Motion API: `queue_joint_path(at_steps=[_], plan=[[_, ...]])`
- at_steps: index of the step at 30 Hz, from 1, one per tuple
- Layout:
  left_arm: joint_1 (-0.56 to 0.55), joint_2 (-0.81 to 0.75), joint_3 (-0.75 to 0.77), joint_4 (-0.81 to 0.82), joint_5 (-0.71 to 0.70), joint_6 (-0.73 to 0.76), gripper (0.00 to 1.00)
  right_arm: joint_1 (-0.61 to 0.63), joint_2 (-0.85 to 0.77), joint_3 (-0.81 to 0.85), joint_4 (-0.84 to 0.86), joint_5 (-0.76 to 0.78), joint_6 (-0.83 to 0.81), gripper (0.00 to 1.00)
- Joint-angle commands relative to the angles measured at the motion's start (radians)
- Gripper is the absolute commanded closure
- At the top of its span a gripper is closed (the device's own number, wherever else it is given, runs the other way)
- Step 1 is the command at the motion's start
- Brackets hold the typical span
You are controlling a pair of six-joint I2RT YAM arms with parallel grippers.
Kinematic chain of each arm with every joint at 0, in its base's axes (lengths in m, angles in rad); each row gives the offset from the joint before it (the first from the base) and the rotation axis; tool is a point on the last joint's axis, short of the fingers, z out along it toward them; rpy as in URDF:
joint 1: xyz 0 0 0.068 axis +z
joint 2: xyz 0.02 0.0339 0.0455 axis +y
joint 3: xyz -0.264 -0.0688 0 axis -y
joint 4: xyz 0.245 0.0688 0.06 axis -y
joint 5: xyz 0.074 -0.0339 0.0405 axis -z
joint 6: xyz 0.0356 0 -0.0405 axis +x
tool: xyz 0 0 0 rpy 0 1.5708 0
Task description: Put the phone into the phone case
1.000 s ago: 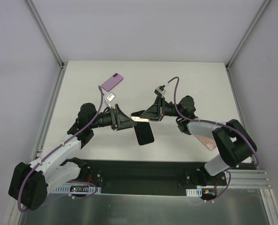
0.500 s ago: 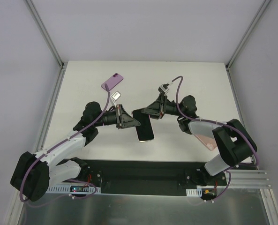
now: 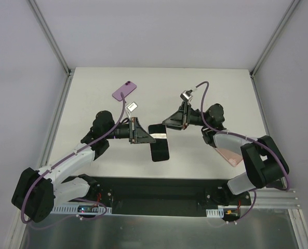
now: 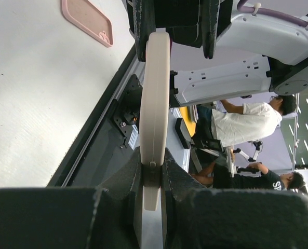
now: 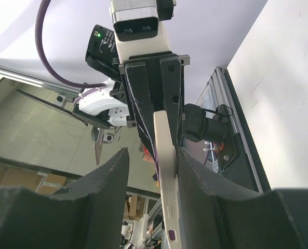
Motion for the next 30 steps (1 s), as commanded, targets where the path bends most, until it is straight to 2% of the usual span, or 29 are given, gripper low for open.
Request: queue_joint_path(at_steps=[1,6,12,13,15,16,17,18,22,25,28,29,30], plan=[[-0.009,0.015,0.04,-0.016,0.038,0.02,1.0,-0.01,-0.061,0.029,0.064,-0.045,-0.042,0.57],[-0.008,0.022,0.041,-0.021,0.032,0.022,1.0,-0.01,-0.091,0.023,-0.046,-0.074,-0.131,0.6],[-0.008,0.038,0.045,-0.037,0.015,0.02,1.0,-0.001,-0.147,0.037,-0.23,-0.093,-0.26,0.86],[-0.009,0.048,0.051,-0.048,0.018,0.022,1.0,0.004,-0.159,0.049,-0.331,-0.093,-0.341,0.95],[-0.008,0.062,0.058,-0.063,0.015,0.022,1.0,0.015,-0.226,0.096,-0.612,-0.05,-0.55,0.98],[-0.009,0.076,0.066,-0.077,0.018,0.027,1.0,0.026,-0.252,0.192,-1.044,-0.009,-0.846,0.99],[-0.009,0.079,0.069,-0.08,0.017,0.028,1.0,0.057,-0.28,0.245,-1.206,0.106,-0.972,0.99],[-0.009,0.084,0.071,-0.087,0.012,0.03,1.0,0.068,-0.286,0.271,-1.3,0.133,-1.022,0.98],[-0.009,0.103,0.086,-0.136,-0.003,0.056,1.0,0.067,-0.297,0.308,-1.405,0.16,-1.038,0.82],[-0.009,0.107,0.086,-0.134,-0.009,0.053,1.0,0.067,-0.294,0.309,-1.413,0.162,-1.04,0.74],[-0.009,0.11,0.088,-0.137,-0.012,0.051,1.0,0.072,-0.283,0.305,-1.408,0.14,-1.036,0.75],[-0.011,0.11,0.088,-0.137,-0.011,0.051,1.0,0.075,-0.288,0.304,-1.407,0.145,-1.036,0.79],[-0.011,0.11,0.089,-0.139,-0.012,0.053,1.0,0.076,-0.291,0.302,-1.405,0.153,-1.035,0.89]])
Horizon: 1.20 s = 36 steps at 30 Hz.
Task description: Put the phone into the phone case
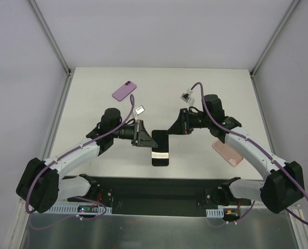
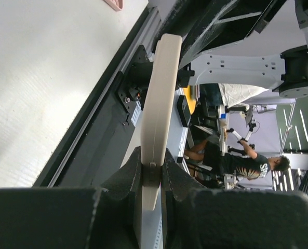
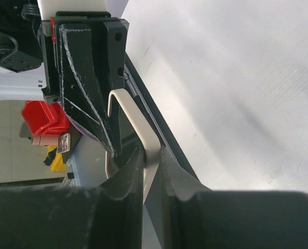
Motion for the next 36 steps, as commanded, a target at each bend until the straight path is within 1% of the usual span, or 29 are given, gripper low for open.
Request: queue_joint_path(at_steps=[1,3,8,10,11,17,20,21,23,24,26,27,28,29,31,32,33,34,35,36], plan=[[0.009,0.005,0.026,-0.015,-0.058,0.003,1.0,0.02,-0.027,0.032,-0.053,-0.034,-0.041,0.93],[0.006,0.006,0.026,-0.014,-0.059,0.003,1.0,0.029,-0.037,0.033,-0.054,-0.011,-0.039,0.96],[0.0,0.023,0.036,-0.015,-0.068,0.005,1.0,0.07,-0.043,0.056,-0.085,0.052,-0.052,0.94],[0.0,0.028,0.042,-0.021,-0.074,0.008,1.0,0.089,-0.05,0.074,-0.137,0.134,-0.077,0.97],[0.0,0.031,0.043,-0.026,-0.081,0.011,1.0,0.101,-0.055,0.079,-0.149,0.152,-0.079,0.97],[0.0,0.048,0.048,-0.035,-0.085,0.02,1.0,0.126,-0.038,0.14,-0.286,0.308,-0.056,0.94],[0.0,0.055,0.048,-0.03,-0.084,0.028,1.0,0.121,-0.034,0.131,-0.289,0.333,-0.01,0.79],[0.0,0.055,0.048,-0.034,-0.09,0.036,1.0,0.116,-0.038,0.121,-0.295,0.336,0.011,0.7],[0.003,0.062,0.053,-0.047,-0.096,0.051,1.0,0.11,-0.067,0.102,-0.304,0.374,0.033,0.58],[0.005,0.077,0.065,-0.072,-0.099,0.071,1.0,0.107,-0.081,0.085,-0.324,0.4,0.056,0.44],[0.009,0.101,0.091,-0.113,-0.111,0.106,1.0,0.092,-0.124,0.071,-0.358,0.489,0.071,0.33],[0.012,0.138,0.126,-0.139,-0.116,0.143,1.0,0.089,-0.141,0.058,-0.387,0.524,0.083,0.25],[0.021,0.161,0.144,-0.159,-0.111,0.158,1.0,0.086,-0.171,0.052,-0.399,0.588,0.086,0.22],[0.025,0.213,0.164,-0.167,-0.105,0.183,1.0,0.086,-0.187,0.044,-0.408,0.613,0.09,0.12],[0.032,0.278,0.242,-0.196,-0.081,0.206,1.0,0.083,-0.22,0.029,-0.439,0.676,0.099,0.05],[0.035,0.345,0.276,-0.208,-0.073,0.232,1.0,0.081,-0.231,0.025,-0.448,0.695,0.1,0.0],[0.037,0.382,0.346,-0.225,-0.065,0.247,1.0,0.083,-0.241,0.022,-0.468,0.715,0.1,0.04],[0.038,0.414,0.385,-0.266,-0.059,0.261,1.0,0.083,-0.259,0.018,-0.479,0.757,0.099,0.04],[0.038,0.477,0.419,-0.28,-0.052,0.281,1.0,0.081,-0.27,0.013,-0.487,0.774,0.097,0.04],[0.043,0.505,0.478,-0.291,-0.05,0.29,1.0,0.081,-0.279,0.01,-0.505,0.803,0.093,0.04]])
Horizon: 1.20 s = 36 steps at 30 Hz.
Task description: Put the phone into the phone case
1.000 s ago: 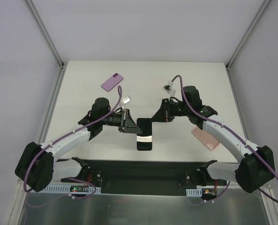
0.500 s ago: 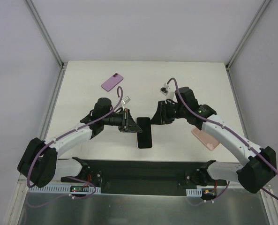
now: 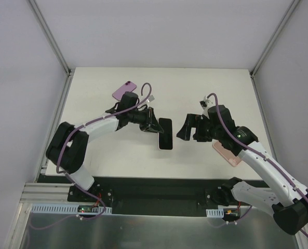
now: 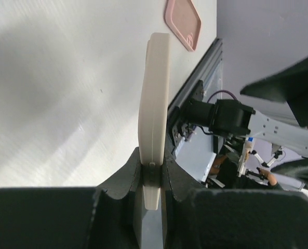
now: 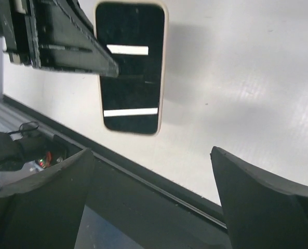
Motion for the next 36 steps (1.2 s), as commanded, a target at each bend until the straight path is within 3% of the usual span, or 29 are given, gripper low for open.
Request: queue_joint_path(at_steps=[1,8,18,19,22,30,32,36], plan=[[0.02,0.13,0.205,-0.058,0.054,0.104,1.0,-0.009,-0.068,-0.018,-0.09,0.17,0.01,0.04],[0.081,0.385,0.394,-0.115,0.093,0.15,1.0,-0.019,-0.122,-0.03,-0.135,0.217,-0.017,0.04],[0.141,0.546,0.489,-0.19,0.109,0.2,0.95,-0.038,-0.108,-0.018,-0.14,0.201,-0.031,0.04],[0.144,0.549,0.491,-0.201,0.102,0.204,0.86,-0.038,-0.108,-0.018,-0.138,0.202,-0.03,0.04],[0.159,0.545,0.488,-0.217,0.09,0.216,0.75,-0.042,-0.11,-0.02,-0.141,0.201,-0.03,0.04],[0.218,0.453,0.445,-0.278,0.016,0.251,0.55,-0.051,-0.081,-0.004,-0.193,0.256,0.045,0.04],[0.248,0.401,0.431,-0.299,-0.013,0.266,0.36,-0.052,-0.071,-0.004,-0.219,0.284,0.071,0.04],[0.305,0.286,0.405,-0.365,-0.139,0.308,0.24,-0.058,-0.056,0.002,-0.279,0.377,0.139,0.04]])
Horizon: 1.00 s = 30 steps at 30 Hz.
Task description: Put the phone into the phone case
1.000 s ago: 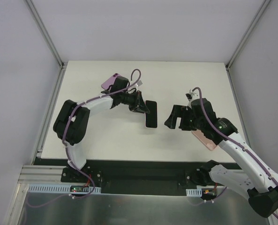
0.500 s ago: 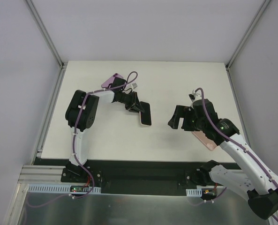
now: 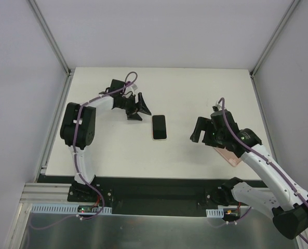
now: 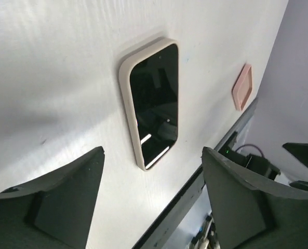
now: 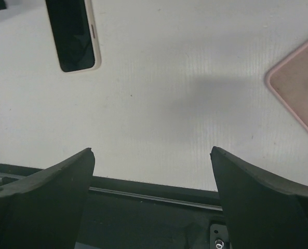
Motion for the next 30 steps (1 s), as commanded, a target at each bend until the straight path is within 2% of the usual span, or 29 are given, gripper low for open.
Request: queue_joint_path(at_steps=[1,3,6,10,14,17,18,21,22,25,27,30], plan=[[0.067,-0.208,-0.013,-0.092,-0.16,0.085,0.18,-0.01,0.007,0.024,-0.09,0.111,0.091,0.04],[0.093,-0.228,0.011,-0.132,-0.224,0.11,0.11,-0.011,-0.006,0.015,-0.096,0.11,0.104,0.04],[0.156,-0.219,0.065,-0.166,-0.287,0.105,0.1,-0.011,-0.028,0.007,-0.093,0.106,0.105,0.04],[0.241,-0.097,0.188,-0.183,-0.288,0.092,0.12,-0.011,-0.046,0.006,-0.074,0.082,0.046,0.04],[0.316,0.057,0.391,-0.203,-0.255,0.069,0.12,-0.011,-0.048,0.026,-0.093,0.086,0.007,0.04],[0.336,0.154,0.516,-0.201,-0.275,0.076,0.12,-0.011,-0.052,0.027,-0.1,0.085,-0.016,0.04],[0.334,0.171,0.543,-0.203,-0.328,0.09,0.13,-0.011,-0.055,0.024,-0.097,0.079,-0.022,0.04],[0.331,0.214,0.62,-0.198,-0.415,0.173,0.22,-0.013,-0.049,0.021,-0.099,0.074,-0.036,0.04],[0.321,0.221,0.633,-0.191,-0.433,0.267,0.24,-0.011,-0.046,0.023,-0.1,0.074,-0.039,0.04],[0.272,0.232,0.668,-0.187,-0.547,0.476,0.19,-0.011,-0.028,0.026,-0.103,0.065,-0.047,0.04],[0.264,0.243,0.68,-0.187,-0.573,0.527,0.14,-0.011,-0.014,0.03,-0.106,0.059,-0.051,0.04],[0.264,0.275,0.7,-0.187,-0.53,0.533,0.14,-0.011,0.006,0.04,-0.105,0.053,-0.067,0.04]])
